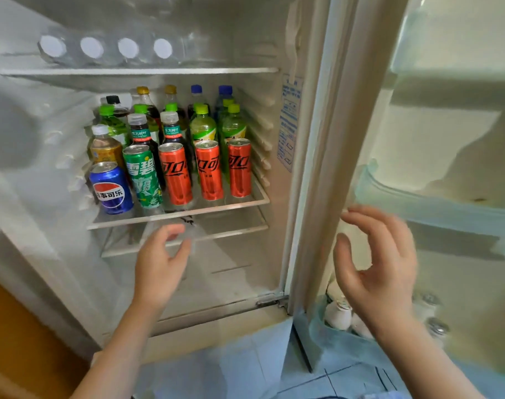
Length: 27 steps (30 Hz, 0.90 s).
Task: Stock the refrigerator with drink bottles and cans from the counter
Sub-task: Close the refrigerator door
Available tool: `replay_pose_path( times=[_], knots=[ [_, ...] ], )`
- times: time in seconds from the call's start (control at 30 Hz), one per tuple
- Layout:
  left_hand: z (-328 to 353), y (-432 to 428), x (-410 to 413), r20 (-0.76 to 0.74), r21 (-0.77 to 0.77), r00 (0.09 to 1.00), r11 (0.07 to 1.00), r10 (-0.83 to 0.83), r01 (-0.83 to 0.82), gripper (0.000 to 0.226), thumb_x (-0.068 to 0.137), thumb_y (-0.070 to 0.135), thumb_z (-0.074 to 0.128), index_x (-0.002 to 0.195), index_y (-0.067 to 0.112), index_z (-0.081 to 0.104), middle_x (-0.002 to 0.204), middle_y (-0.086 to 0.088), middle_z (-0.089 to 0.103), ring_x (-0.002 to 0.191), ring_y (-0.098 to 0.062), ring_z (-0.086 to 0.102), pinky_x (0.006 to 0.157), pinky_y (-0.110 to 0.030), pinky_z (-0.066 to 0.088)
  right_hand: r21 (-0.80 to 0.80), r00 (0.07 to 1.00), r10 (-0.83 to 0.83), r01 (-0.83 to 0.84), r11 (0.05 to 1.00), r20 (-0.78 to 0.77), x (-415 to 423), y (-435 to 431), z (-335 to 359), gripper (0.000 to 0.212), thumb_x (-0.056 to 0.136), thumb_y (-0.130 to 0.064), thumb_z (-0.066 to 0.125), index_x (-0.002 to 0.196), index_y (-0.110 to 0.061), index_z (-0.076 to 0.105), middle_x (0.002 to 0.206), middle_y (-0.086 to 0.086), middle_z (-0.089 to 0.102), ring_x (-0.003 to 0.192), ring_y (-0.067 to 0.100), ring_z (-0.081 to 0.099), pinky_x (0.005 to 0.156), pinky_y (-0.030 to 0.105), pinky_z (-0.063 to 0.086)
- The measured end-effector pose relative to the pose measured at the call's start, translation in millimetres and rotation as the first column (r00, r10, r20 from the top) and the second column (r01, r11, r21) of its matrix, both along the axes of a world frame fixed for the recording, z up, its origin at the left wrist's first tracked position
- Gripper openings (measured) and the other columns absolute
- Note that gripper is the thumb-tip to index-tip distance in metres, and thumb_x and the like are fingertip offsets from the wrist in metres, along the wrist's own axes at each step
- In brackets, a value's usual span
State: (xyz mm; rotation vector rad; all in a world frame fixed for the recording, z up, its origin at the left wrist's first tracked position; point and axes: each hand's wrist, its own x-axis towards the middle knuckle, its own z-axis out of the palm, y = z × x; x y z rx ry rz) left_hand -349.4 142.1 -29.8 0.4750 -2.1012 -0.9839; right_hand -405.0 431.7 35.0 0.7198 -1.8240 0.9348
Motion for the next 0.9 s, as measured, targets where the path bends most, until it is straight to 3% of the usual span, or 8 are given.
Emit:
replay_pose_path(
  times=[0.07, 0.17, 0.3, 0.43, 0.57, 0.7, 0.9],
  knots=[
    [2, 28, 12, -0.010, 0.014, 1.000, 1.000, -0.006, 0.006, 0.019, 0.087, 0.013, 0.065, 0.101, 0.026, 0.063, 0.101, 0.011, 0.064, 0.095, -0.002, 0.057, 0.080, -0.019, 0.041, -0.020, 0.992, -0.084, 0.082, 0.996, -0.092, 10, 34, 5, 0.018, 0.078, 0.000, 0.059, 0.093, 0.005, 0.067, 0.100, 0.018, 0.063, 0.095, 0.027, 0.055, 0.092, 0.024, 0.036],
    [-2, 70, 39, 0.011, 0.022, 1.000, 0.999, -0.030, 0.029, 0.015, 0.088, 0.014, 0.064, 0.098, 0.026, 0.064, 0.098, 0.013, 0.066, 0.094, -0.002, 0.059, 0.078, -0.022, 0.042, -0.014, 0.972, -0.183, 0.183, 0.983, -0.146, 17, 79, 11, 0.027, 0.076, -0.001, 0.059, 0.101, 0.006, 0.065, 0.108, 0.024, 0.059, 0.104, 0.036, 0.053, 0.099, 0.033, 0.033],
    [-10, 114, 78, 0.035, 0.065, 0.997, 0.995, -0.074, 0.071, 0.012, 0.088, 0.013, 0.064, 0.095, 0.022, 0.067, 0.097, 0.009, 0.068, 0.096, -0.006, 0.062, 0.082, -0.024, 0.044, 0.075, 0.953, -0.303, 0.302, 0.950, -0.004, 15, 116, 23, 0.044, 0.079, -0.012, 0.060, 0.120, 0.005, 0.056, 0.126, 0.027, 0.051, 0.124, 0.045, 0.042, 0.110, 0.039, 0.025],
    [-9, 152, 109, 0.072, 0.076, 0.993, 0.994, -0.090, 0.084, 0.019, 0.088, 0.012, 0.064, 0.090, 0.031, 0.065, 0.095, 0.016, 0.067, 0.095, 0.002, 0.060, 0.078, -0.017, 0.043, 0.230, 0.932, -0.355, 0.331, 0.915, 0.070, 11, 141, 28, 0.047, 0.077, -0.017, 0.062, 0.119, 0.003, 0.058, 0.122, 0.024, 0.056, 0.121, 0.042, 0.046, 0.105, 0.051, 0.032],
    [-4, 179, 134, 0.100, 0.075, 0.991, 0.994, -0.092, 0.085, 0.024, 0.089, 0.018, 0.063, 0.089, 0.042, 0.060, 0.096, 0.022, 0.065, 0.095, 0.012, 0.057, 0.074, -0.008, 0.041, 0.211, 0.923, -0.373, 0.347, 0.914, 0.095, 11, 145, 37, 0.043, 0.074, -0.016, 0.063, 0.114, 0.000, 0.062, 0.112, 0.021, 0.060, 0.107, 0.041, 0.052, 0.094, 0.044, 0.038],
    [-6, 189, 158, 0.141, 0.059, 0.985, 0.994, -0.097, 0.089, 0.023, 0.089, 0.020, 0.063, 0.092, 0.043, 0.060, 0.097, 0.022, 0.065, 0.098, 0.015, 0.054, 0.073, -0.006, 0.041, 0.258, 0.900, -0.399, 0.350, 0.901, 0.175, 21, 135, 36, 0.053, 0.072, -0.023, 0.064, 0.118, 0.002, 0.057, 0.120, 0.021, 0.056, 0.120, 0.040, 0.045, 0.100, 0.044, 0.035],
    [0, 190, 176, 0.160, 0.042, 0.982, 0.994, -0.104, 0.099, 0.020, 0.089, 0.018, 0.063, 0.093, 0.038, 0.062, 0.097, 0.021, 0.064, 0.097, 0.012, 0.056, 0.075, -0.007, 0.039, 0.316, 0.894, -0.422, 0.362, 0.877, 0.148, 43, 128, 35, 0.062, 0.068, -0.028, 0.066, 0.119, 0.004, 0.054, 0.121, 0.024, 0.054, 0.121, 0.042, 0.043, 0.104, 0.045, 0.030]
  ],
)
